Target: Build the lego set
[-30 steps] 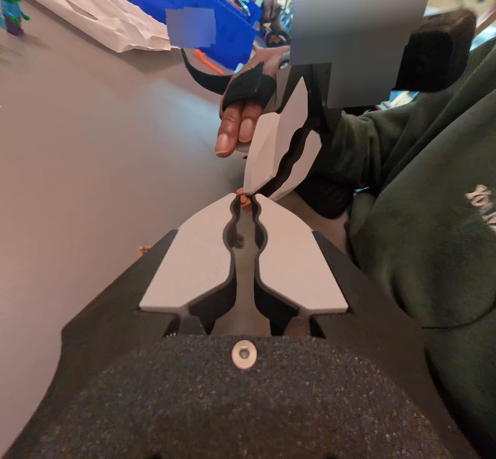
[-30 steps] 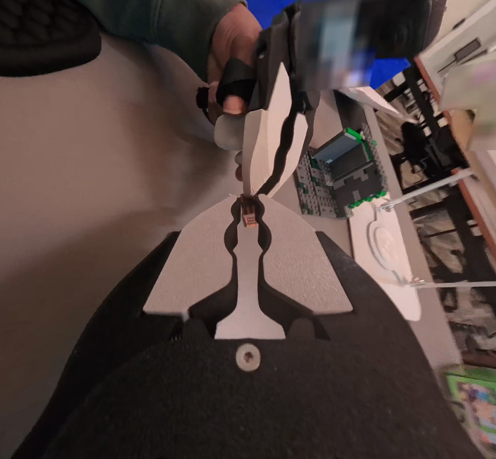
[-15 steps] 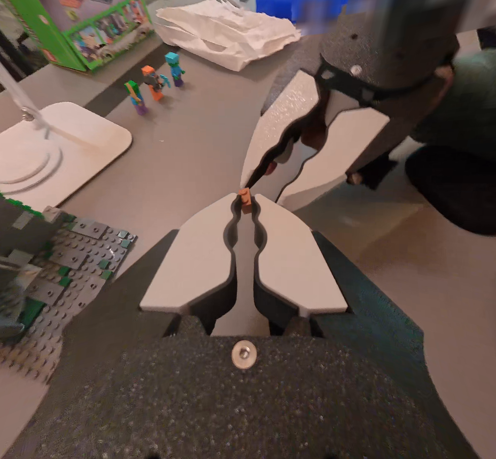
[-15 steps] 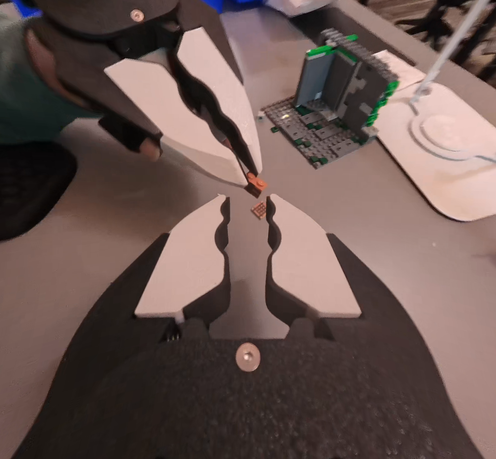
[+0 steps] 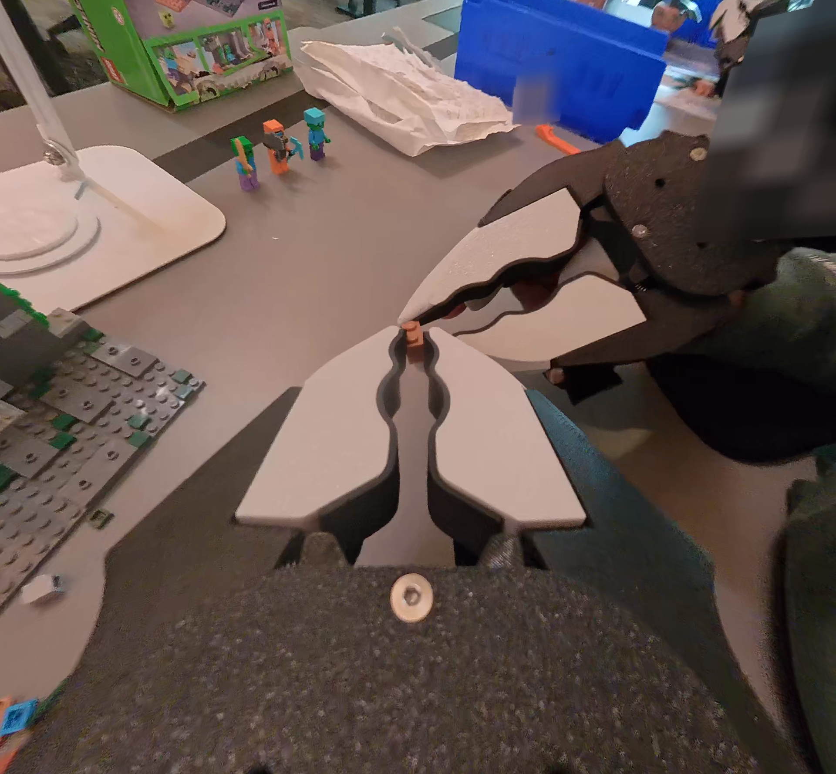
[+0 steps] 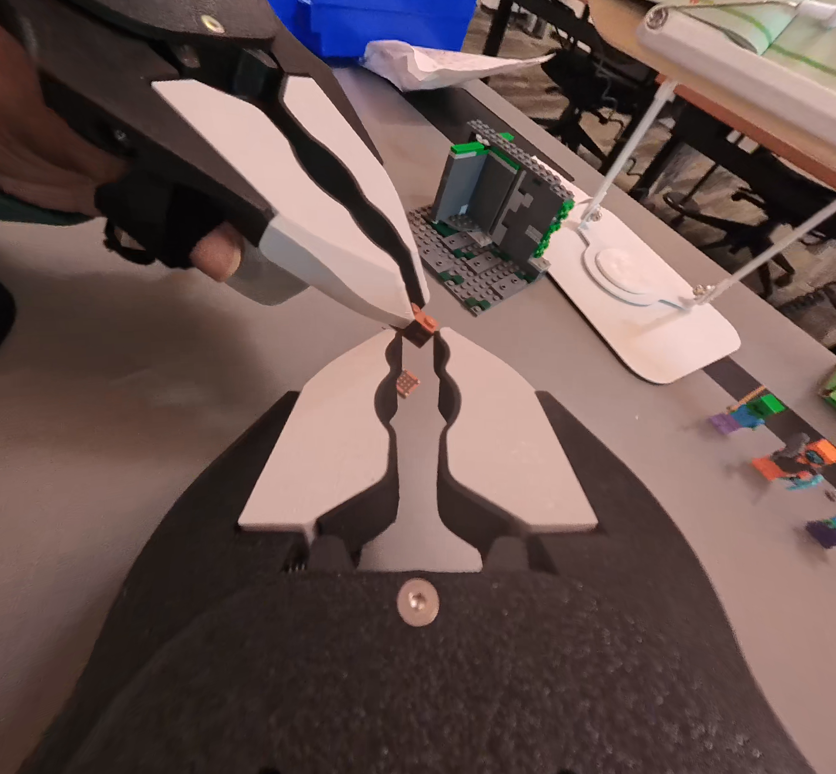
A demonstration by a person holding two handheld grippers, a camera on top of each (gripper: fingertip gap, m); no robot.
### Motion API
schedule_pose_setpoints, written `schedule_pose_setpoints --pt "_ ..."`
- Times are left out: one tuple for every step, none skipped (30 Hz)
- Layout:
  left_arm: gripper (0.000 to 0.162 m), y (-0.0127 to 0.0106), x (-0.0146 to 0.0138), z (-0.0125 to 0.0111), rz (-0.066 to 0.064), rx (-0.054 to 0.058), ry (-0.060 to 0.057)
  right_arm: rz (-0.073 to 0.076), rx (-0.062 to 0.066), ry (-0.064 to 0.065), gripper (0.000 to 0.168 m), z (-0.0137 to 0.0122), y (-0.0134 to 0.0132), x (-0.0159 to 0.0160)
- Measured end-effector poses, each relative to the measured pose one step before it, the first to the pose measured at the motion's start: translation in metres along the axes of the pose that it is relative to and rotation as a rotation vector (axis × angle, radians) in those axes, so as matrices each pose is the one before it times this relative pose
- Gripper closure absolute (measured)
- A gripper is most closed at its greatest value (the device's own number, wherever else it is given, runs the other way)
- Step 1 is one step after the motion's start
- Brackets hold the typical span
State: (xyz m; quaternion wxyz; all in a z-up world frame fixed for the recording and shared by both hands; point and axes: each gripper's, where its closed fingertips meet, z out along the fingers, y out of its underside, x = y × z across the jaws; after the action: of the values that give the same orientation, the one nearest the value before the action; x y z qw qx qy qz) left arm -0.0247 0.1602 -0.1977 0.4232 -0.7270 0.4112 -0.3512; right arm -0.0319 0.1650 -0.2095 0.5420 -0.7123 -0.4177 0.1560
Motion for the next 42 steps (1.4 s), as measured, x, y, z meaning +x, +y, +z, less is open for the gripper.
schedule_pose_setpoints --pt "0.156 -0.00104 0.00104 -0.00132 -0.0133 0.0106 0.0143 -0.0093 0.0194 -0.0131 0.156 -0.00114 -0.00126 -0.00044" --pt "0.156 -0.00103 0.00105 -0.00105 -0.0137 0.0109 0.0143 -0.0089 0.0204 -0.0127 0.157 -0.00099 -0.00116 -0.00053" --pt "0.155 -0.00102 0.00149 -0.00117 -0.0188 0.0108 0.0211 -0.0094 0.0169 -0.0158 0.159 -0.00084 -0.0006 -0.00102" --pt "0.155 -0.00086 0.00141 -0.0014 -0.0233 0.0085 0.0262 -0.0129 0.0195 -0.0105 0.159 -0.00114 -0.00085 -0.00028" --pt "0.155 -0.00149 0.00058 -0.00196 -0.0245 0.0115 0.0235 -0.0151 0.0142 -0.0076 0.159 -0.00123 -0.00023 0.0001" --pt "0.156 -0.002 0.00066 -0.00243 -0.0203 0.0154 0.0233 -0.0198 0.0117 -0.0154 0.16 -0.00127 -0.00023 -0.00111" --pt "0.156 -0.002 0.00131 -0.00244 -0.0215 0.0137 0.0272 -0.0188 0.0118 -0.0064 0.162 -0.00131 -0.00033 -0.00028" --pt "0.158 -0.00121 0.00135 -0.00191 -0.0235 0.0103 0.0264 -0.0127 0.0124 0.0031 0.168 -0.00136 -0.00041 0.00092" --pt "0.16 -0.00061 0.00037 -0.00119 -0.0201 0.0085 0.0169 -0.0072 0.0157 -0.012 0.168 -0.00092 -0.00115 -0.00146" --pt "0.16 0.00084 -0.00068 -0.00058 -0.0101 0.0006 0.0078 -0.0055 0.0168 -0.0147 0.168 -0.00059 -0.00167 -0.00209" --pt "0.16 0.00241 -0.00214 -0.00042 -0.0006 -0.0108 -0.0029 -0.0075 0.0072 -0.0074 0.168 -0.00013 -0.00086 -0.00135" --pt "0.16 0.00304 -0.00222 -0.00013 -0.0007 -0.0142 -0.0018 -0.0113 -0.0002 -0.0068 0.168 0.00014 0.00033 -0.00132" --pt "0.159 0.00382 -0.00091 0.00013 -0.0103 -0.0184 0.0111 -0.0122 -0.0087 -0.0087 0.168 0.00034 0.00175 -0.00147" --pt "0.159 0.00269 -0.0018 -0.00002 -0.0158 -0.0095 0.0081 -0.0105 -0.0183 -0.0114 0.168 0.00045 0.00341 -0.00133" --pt "0.159 0.00088 -0.00293 -0.00035 -0.0113 0.0045 -0.0029 -0.0049 -0.0212 -0.0202 0.168 0.00023 0.00414 -0.00209" --pt "0.16 0.00176 -0.00262 -0.00034 -0.0014 -0.004 -0.0057 0.0008 -0.0233 -0.0262 0.168 0.0002 0.00462 -0.00277" --pt "0.16 0.00299 -0.00334 -0.00001 0.0086 -0.015 -0.0143 -0.003 -0.0245 -0.0308 0.168 -0.00018 0.00478 -0.00321" --pt "0.16 0.00339 -0.00358 0.00022 0.0182 -0.0189 -0.0218 -0.0076 -0.0288 -0.0394 0.168 -0.00048 0.00526 -0.00463" --pt "0.16 0.00349 -0.0026 0.00037 0.0217 -0.0187 -0.0184 -0.0097 -0.0298 -0.0458 0.168 -0.00097 0.00516 -0.00568" --pt "0.16 0.00306 -0.00081 0.0007 0.0163 -0.0158 -0.0084 -0.0051 -0.0244 -0.0295 0.168 -0.00126 0.00441 -0.0034" --pt "0.16 0.00248 0.00035 0.00078 0.0092 -0.0109 -0.001 -0.0011 -0.018 -0.0269 0.168 -0.00195 0.00335 -0.00316" --pt "0.16 0.00209 0.00061 0.00091 0.0066 -0.0082 0.0004 0.0015 -0.0134 -0.0342 0.168 -0.00243 0.00229 -0.00459" --pt "0.159 0.00222 0.00023 0.00093 0.0065 -0.0087 -0.0023 0.0027 -0.0097 -0.0341 0.167 -0.00269 0.00127 -0.00523" --pt "0.159 0.00214 -0.00025 0.0008 0.0089 -0.0089 -0.0067 0.0024 -0.0046 -0.025 0.166 -0.00249 -0.00001 -0.00469" --pt "0.159 0.00205 -0.00046 0.00053 0.0108 -0.008 -0.0076 0.0007 0.0008 -0.021 0.165 -0.00223 -0.00083 -0.00499" --pt "0.159 0.00185 0.00008 0.00047 0.0102 -0.0073 -0.0033 -0.0005 0.0012 -0.024 0.164 -0.00169 -0.00074 -0.00601" --pt "0.159 0.00142 0.00048 0.00039 0.0072 -0.005 0.0007 -0.0009 -0.0016 -0.0233 0.164 -0.00104 -0.00041 -0.00641" --pt "0.159 0.00106 0.00055 0.00043 0.0044 -0.0027 0.0022 -0.0016 -0.0031 -0.0252 0.162 -0.00052 -0.0002 -0.00705" --pt "0.159 0.00088 0.00034 0.0005 0.0035 -0.0032 0.0017 -0.0027 -0.0019 -0.0328 0.16 0.00002 -0.0004 -0.00864" --pt "0.159 0.0008 -0.00018 0.00037 0.0045 -0.0033 -0.0011 -0.0021 -0.0023 -0.0379 0.158 0.00068 -0.00072 -0.0098" --pt "0.159 0.00077 -0.00047 0.0003 0.0064 -0.0035 -0.0032 -0.0027 -0.0067 -0.0403 0.156 0.00153 -0.00047 -0.01059" --pt "0.16 0.00078 -0.00054 0.00036 0.0077 -0.0038 -0.0033 -0.0059 -0.0101 -0.0445 0.154 0.00249 -0.00002 -0.0116" --pt "0.16 0.00072 -0.00023 0.00046 0.006 -0.004 -0.0014 -0.0082 -0.0145 -0.0459 0.152 0.00344 0.00061 -0.01229" --pt "0.16 0.00064 -0.00001 0.00043 0.0033 -0.0034 -0.0003 -0.0085 -0.0198 -0.0387 0.149 0.00429 0.00133 -0.01129" --pt "0.16 0.00038 0.00023 0.00039 0.0027 -0.0025 0.0001 -0.0059 -0.0236 -0.0307 0.147 0.00483 0.00171 -0.01008" --pt "0.16 0.00021 0.00067 0.00038 0.0036 -0.0016 0.0005 -0.0029 -0.0244 -0.0264 0.145 0.00499 0.0016 -0.00912" --pt "0.16 0.0001 0.00073 0.00026 0.0047 -0.0015 -0.0002 -0.0021 -0.0246 -0.013 0.144 0.00467 0.00133 -0.00689" --pt "0.16 0.00002 0.00074 0.00019 0.0064 -0.0018 -0.002 -0.0027 -0.0211 0.0043 0.144 0.00391 0.00061 -0.00402" --pt "0.16 0.00015 0.00086 0.00003 0.008 -0.0024 -0.0031 -0.0002 -0.0178 0.009 0.144 0.00288 0.0 -0.00303" --pt "0.16 0.00028 0.00096 -0.00004 0.0091 -0.0027 -0.0039 0.0058 -0.0152 0.0104 0.144 0.00227 -0.00063 -0.00244" --pt "0.16 0.00027 0.00119 -0.00022 0.0088 -0.0026 -0.0037 0.0117 -0.0219 0.0196 0.144 0.00188 0.00036 -0.00062" --pt "0.16 0.00045 0.00138 -0.00021 0.0081 -0.0022 -0.0027 0.012 -0.026 0.0217 0.144 0.0016 0.00132 -0.00002"
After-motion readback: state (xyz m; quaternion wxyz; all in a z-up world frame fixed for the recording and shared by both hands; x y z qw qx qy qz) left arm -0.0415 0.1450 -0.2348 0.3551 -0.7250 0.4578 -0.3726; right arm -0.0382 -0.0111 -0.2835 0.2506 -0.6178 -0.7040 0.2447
